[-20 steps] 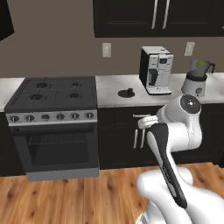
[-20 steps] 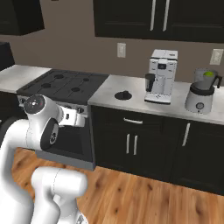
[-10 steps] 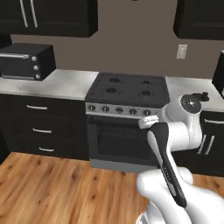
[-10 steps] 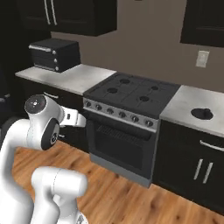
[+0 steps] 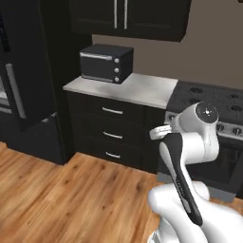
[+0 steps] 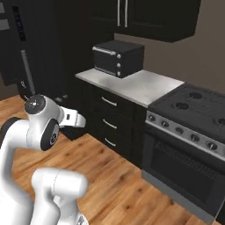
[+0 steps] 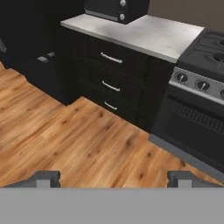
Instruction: Grab the limes from the fridge, place them in the blender, close the lid, and turn on the blender to create a marinade.
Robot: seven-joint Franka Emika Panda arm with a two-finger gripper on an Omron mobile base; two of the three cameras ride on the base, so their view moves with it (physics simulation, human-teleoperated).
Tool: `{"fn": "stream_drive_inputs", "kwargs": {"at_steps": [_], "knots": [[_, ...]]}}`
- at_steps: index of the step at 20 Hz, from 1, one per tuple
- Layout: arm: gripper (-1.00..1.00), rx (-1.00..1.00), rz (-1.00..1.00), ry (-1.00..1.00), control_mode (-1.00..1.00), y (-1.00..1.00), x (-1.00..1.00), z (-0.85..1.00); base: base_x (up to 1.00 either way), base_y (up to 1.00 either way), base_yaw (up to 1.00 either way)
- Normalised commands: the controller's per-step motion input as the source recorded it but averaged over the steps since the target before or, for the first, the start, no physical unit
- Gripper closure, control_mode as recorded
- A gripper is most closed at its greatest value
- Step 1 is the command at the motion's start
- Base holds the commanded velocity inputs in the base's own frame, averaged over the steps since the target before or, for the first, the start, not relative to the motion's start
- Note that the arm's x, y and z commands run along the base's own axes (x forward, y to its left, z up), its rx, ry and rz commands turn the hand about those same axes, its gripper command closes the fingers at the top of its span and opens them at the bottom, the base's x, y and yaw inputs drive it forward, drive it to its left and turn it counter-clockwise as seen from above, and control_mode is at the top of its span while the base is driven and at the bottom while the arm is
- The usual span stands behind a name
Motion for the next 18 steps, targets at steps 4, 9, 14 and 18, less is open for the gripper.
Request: {"fn": "stream_drive_inputs", "kwargs": {"at_steps": [4,9,14,18], "knots": [[-1.0,0.0,0.0,0.0,1.0,0.0,0.0,0.0,0.67,1.0,0.16],[-1.0,0.0,0.0,0.0,1.0,0.0,0.0,0.0,0.73,1.0,0.03],[-1.0,0.0,0.0,0.0,1.0,0.0,0.0,0.0,0.71,1.0,0.0],[-1.0,0.0,0.0,0.0,1.0,0.0,0.0,0.0,0.61,1.0,0.0]]}}
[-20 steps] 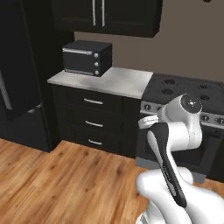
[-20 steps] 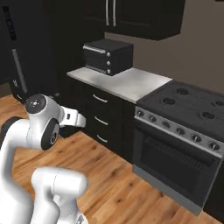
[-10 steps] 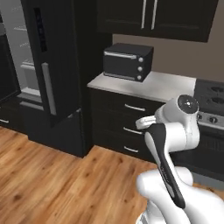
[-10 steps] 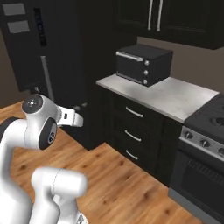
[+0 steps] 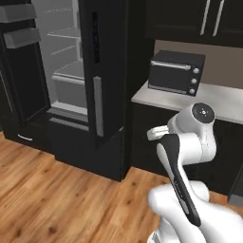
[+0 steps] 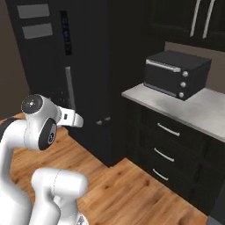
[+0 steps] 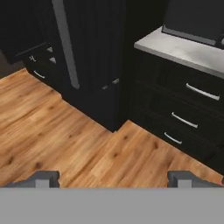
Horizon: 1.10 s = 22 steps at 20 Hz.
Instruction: Grab the limes from the fridge, place them in the blender, close the lid, and turn on the blender to create a marinade.
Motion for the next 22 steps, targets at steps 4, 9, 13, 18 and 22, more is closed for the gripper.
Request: {"fn": "stream_drive_inputs", "kwargs": {"at_steps": [4,9,13,18,22], "knots": [[-1.0,0.0,0.0,0.0,1.0,0.0,0.0,0.0,0.56,1.0,-0.07],[-1.0,0.0,0.0,0.0,1.0,0.0,0.0,0.0,0.38,1.0,-0.29],[-1.0,0.0,0.0,0.0,1.0,0.0,0.0,0.0,0.24,1.0,-0.43],[-1.0,0.0,0.0,0.0,1.0,0.0,0.0,0.0,0.13,1.0,-0.55],[-1.0,0.0,0.0,0.0,1.0,0.0,0.0,0.0,0.08,1.0,-0.59]]}}
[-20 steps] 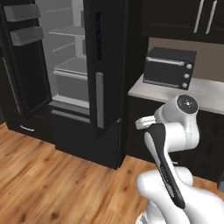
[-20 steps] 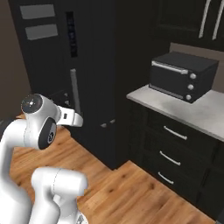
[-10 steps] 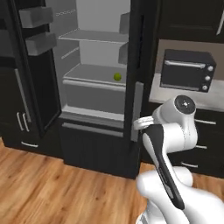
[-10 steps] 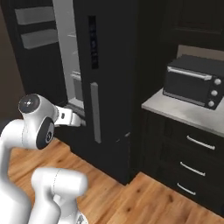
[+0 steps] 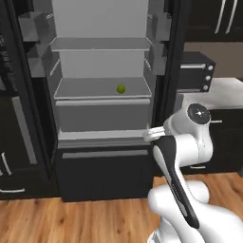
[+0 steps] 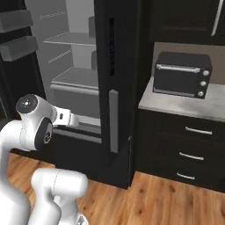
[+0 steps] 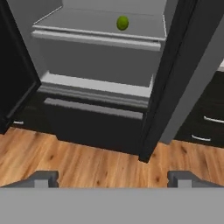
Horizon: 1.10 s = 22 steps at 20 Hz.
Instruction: Grab the limes from the fridge, place them in the blender, close the lid, and turn on the blender to create a marinade.
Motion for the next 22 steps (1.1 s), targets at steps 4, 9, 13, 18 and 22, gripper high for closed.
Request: {"fn": "stream_drive_inputs", "kwargs": {"at_steps": [4,9,13,18,22], "knots": [[-1.0,0.0,0.0,0.0,1.0,0.0,0.0,0.0,0.13,1.0,-0.55],[-1.0,0.0,0.0,0.0,1.0,0.0,0.0,0.0,0.28,0.75,-0.32],[-1.0,0.0,0.0,0.0,1.0,0.0,0.0,0.0,0.41,0.25,-0.11],[-1.0,0.0,0.0,0.0,1.0,0.0,0.0,0.0,0.57,0.0,0.0],[-1.0,0.0,0.0,0.0,1.0,0.0,0.0,0.0,0.62,0.0,0.0]]}}
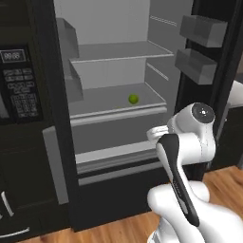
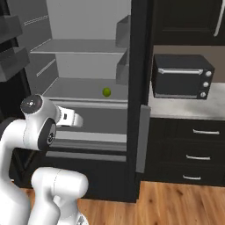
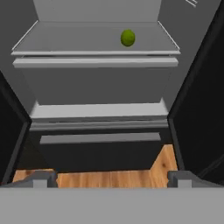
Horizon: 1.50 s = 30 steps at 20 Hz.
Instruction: Grab the limes from the fridge, place them in the blender, close the lid, and turn on the blender to create a marinade.
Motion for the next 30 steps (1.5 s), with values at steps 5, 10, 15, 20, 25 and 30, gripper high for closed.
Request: {"fn": "stream_drive_inputs", "kwargs": {"at_steps": [5,10,15,20,25,30], "knots": [[-1.0,0.0,0.0,0.0,1.0,0.0,0.0,0.0,0.66,0.05,0.0],[-1.0,0.0,0.0,0.0,1.0,0.0,0.0,0.0,0.68,0.04,0.0],[-1.0,0.0,0.0,0.0,1.0,0.0,0.0,0.0,0.5,0.05,0.0],[-1.0,0.0,0.0,0.0,-1.0,0.0,0.28,-0.18,0.08,0.0,0.0],[-1.0,0.0,0.0,-0.01,-1.0,-0.02,0.37,-0.2,0.0,0.0,0.0],[-1.0,0.0,-0.01,0.0,-1.0,-0.05,0.43,-0.15,0.0,0.0,0.0]]}}
